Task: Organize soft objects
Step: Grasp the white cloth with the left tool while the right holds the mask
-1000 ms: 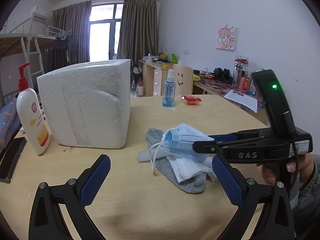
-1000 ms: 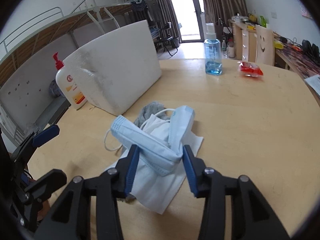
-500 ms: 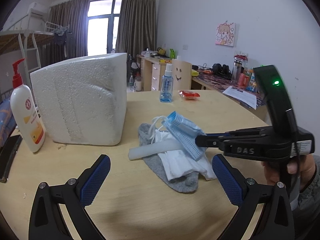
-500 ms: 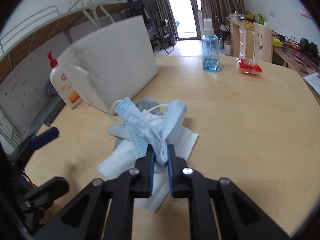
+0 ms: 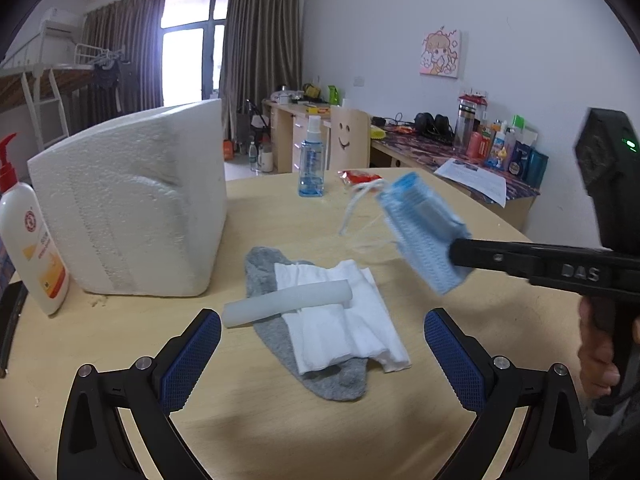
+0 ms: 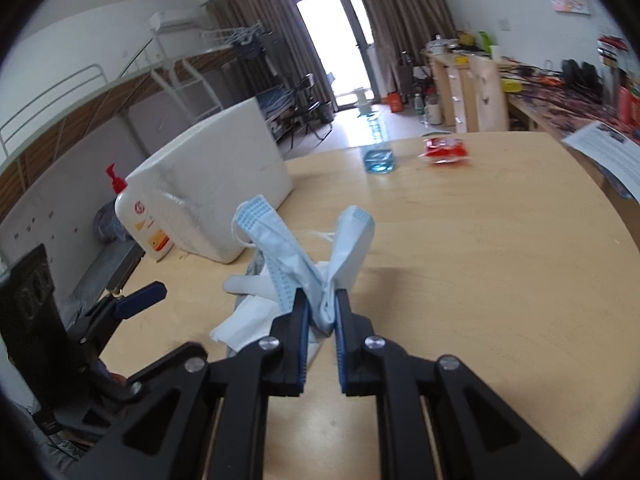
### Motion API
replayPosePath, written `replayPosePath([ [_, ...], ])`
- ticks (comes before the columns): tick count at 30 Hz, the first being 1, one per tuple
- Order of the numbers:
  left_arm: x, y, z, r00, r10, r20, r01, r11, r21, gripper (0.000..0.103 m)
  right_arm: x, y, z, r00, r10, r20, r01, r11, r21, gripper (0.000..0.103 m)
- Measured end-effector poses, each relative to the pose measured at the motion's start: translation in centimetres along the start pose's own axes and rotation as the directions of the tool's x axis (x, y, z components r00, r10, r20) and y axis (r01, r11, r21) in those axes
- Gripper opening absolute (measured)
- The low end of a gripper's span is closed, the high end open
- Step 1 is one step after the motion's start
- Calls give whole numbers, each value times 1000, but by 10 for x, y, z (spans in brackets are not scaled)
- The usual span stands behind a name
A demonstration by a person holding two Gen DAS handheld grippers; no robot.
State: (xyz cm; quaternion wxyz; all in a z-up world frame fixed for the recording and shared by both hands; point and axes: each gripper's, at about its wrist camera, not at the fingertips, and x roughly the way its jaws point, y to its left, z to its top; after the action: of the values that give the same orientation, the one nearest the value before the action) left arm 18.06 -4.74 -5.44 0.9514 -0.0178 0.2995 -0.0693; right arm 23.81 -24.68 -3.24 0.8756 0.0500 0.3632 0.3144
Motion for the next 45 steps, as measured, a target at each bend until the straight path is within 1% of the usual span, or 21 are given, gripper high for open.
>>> replayPosePath([
  [3, 9, -2, 2, 999, 18, -33, -18, 1000, -1, 102, -9, -4, -7, 1000, -21, 21, 21, 1000, 18, 15],
  [4, 12, -3, 2, 999, 25, -44, -25, 1000, -3, 100, -13, -5, -10, 999, -23, 28, 22, 999, 31, 15],
  [5, 15, -4, 3, 998, 30, -54, -30, 1000, -3, 94, -15, -6, -12, 999, -24, 34, 23, 999, 44, 15],
  [7, 21, -5, 3, 996, 38, -83, -39, 999, -6, 87, -22, -9, -18, 998, -34, 54, 29, 997, 77, 15],
  [8, 25, -5, 3, 994, 40, -100, -41, 999, -10, 85, -24, -9, -20, 998, -26, 57, 21, 996, 87, 15],
  [9, 28, -5, 2, 993, 41, -114, -43, 999, -15, 83, -24, -9, -22, 998, -16, 56, 11, 995, 97, 15],
  [11, 35, -7, -1, 988, 44, -147, -47, 999, -16, 72, -22, -9, -27, 999, -8, 42, 4, 995, 100, 15],
  [13, 39, -8, -3, 985, 42, -170, -45, 999, -16, 68, -18, -8, -31, 1000, -5, 27, 3, 995, 99, 15],
  [16, 42, -9, -4, 981, 59, -185, -60, 998, -3, 65, -18, -8, -33, 1000, -1, 23, -1, 995, 102, 15],
  [18, 41, -10, -5, 980, 63, -188, -65, 998, -3, 60, -19, -8, -34, 1000, -1, 27, -2, 995, 99, 15],
  [20, 42, -10, -5, 979, 67, -194, -68, 998, -1, 51, -20, -8, -34, 1000, -2, 29, -1, 996, 91, 15],
  [21, 43, -9, -6, 978, 67, -199, -69, 998, -1, 48, -20, -7, -34, 1000, -1, 29, -1, 996, 89, 15],
  [26, 47, -10, -7, 973, 59, -223, -60, 998, 1, 30, -20, -7, -35, 1000, 4, 25, -6, 997, 82, 15],
  [27, 47, -9, -7, 973, 58, -222, -60, 998, -2, 27, -20, -7, -35, 1000, 4, 26, -6, 997, 83, 15],
  [28, 46, -8, -7, 974, 53, -219, -56, 998, -9, 20, -21, -7, -35, 1000, 4, 27, -6, 997, 83, 15],
  [31, 41, -7, -5, 980, 42, -195, -46, 999, -15, 16, -21, -7, -35, 1000, 4, 28, -6, 997, 82, 15],
  [35, 26, -9, 1, 991, -1, -133, 0, 1000, -3, 13, -21, -5, -35, 1000, 3, 26, -5, 997, 81, 15],
  [40, 2, -10, 10, 997, -51, -50, 52, 998, 17, 9, -25, -6, -35, 999, -7, 36, 3, 996, 89, 15],
  [43, -9, -5, 9, 997, -64, -43, 66, 997, 34, 9, -29, -5, -35, 999, -12, 46, 8, 996, 87, 15],
  [45, -15, 5, 5, 998, -37, -56, 39, 999, 36, 9, -31, -3, -35, 999, -15, 52, 10, 997, 83, 15],
])
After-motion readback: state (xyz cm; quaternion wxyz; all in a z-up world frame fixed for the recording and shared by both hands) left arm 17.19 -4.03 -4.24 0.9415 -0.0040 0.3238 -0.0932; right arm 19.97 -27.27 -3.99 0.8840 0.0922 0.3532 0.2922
